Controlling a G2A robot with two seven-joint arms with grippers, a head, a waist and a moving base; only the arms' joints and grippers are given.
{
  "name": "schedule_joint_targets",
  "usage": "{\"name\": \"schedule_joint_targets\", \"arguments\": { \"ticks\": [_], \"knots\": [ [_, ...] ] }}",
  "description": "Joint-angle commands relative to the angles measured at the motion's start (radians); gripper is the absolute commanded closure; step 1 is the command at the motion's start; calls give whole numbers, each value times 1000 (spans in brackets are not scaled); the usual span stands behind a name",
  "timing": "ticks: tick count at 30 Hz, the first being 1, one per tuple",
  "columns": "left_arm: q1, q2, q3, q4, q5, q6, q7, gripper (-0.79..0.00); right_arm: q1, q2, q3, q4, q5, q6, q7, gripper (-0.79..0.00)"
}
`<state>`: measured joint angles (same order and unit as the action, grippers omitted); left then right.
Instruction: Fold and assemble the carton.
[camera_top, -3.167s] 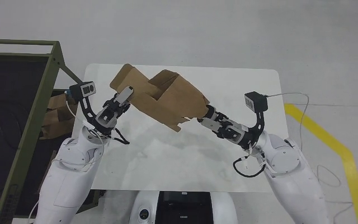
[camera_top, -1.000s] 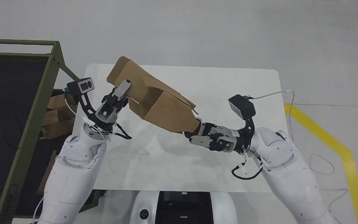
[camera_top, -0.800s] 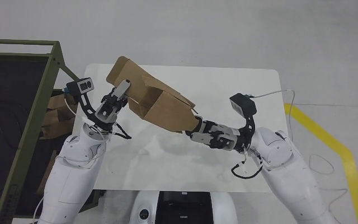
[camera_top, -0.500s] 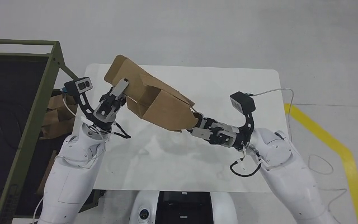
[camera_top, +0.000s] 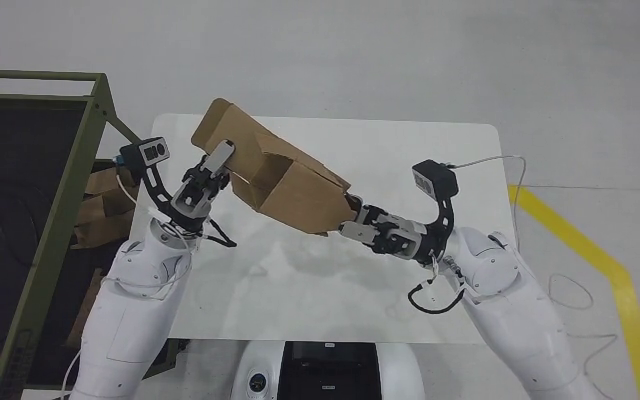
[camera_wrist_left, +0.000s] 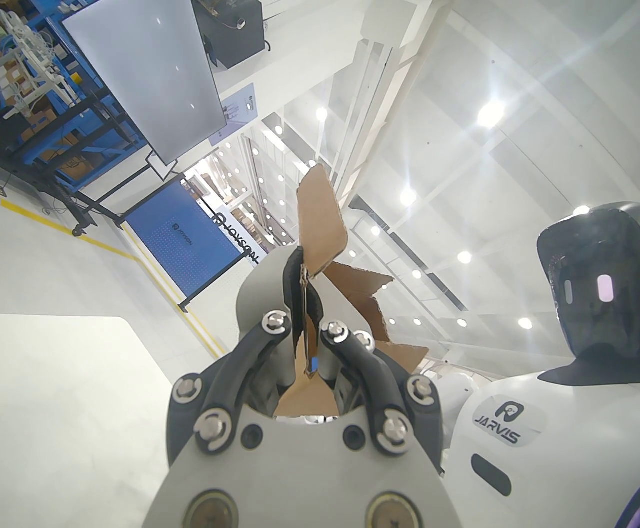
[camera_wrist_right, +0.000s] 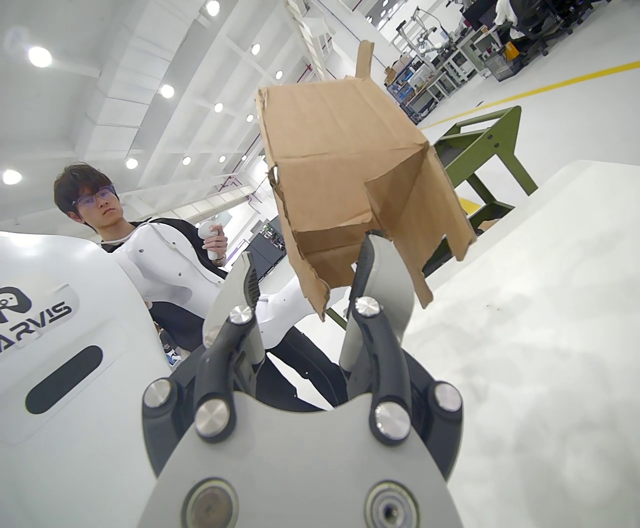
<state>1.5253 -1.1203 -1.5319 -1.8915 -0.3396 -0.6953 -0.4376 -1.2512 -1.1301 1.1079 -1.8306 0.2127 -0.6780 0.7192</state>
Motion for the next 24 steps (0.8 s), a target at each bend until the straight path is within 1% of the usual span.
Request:
{"name": "schedule_joint_targets", "arguments": {
  "ticks": [1,11,24],
  "knots": [
    [-2,-1,2,2,2,2,-2,0,1,-1,-1,0,-1,-3,-9,-329],
    [-14,-5,16,7,8,9,0,0,4,-8,-16,13,-7,-12,-66,-320],
    [-18,-13,21,8,32,3,41,0,12,-22,-47,31,14,-36,-131,-311]
  ]
}}
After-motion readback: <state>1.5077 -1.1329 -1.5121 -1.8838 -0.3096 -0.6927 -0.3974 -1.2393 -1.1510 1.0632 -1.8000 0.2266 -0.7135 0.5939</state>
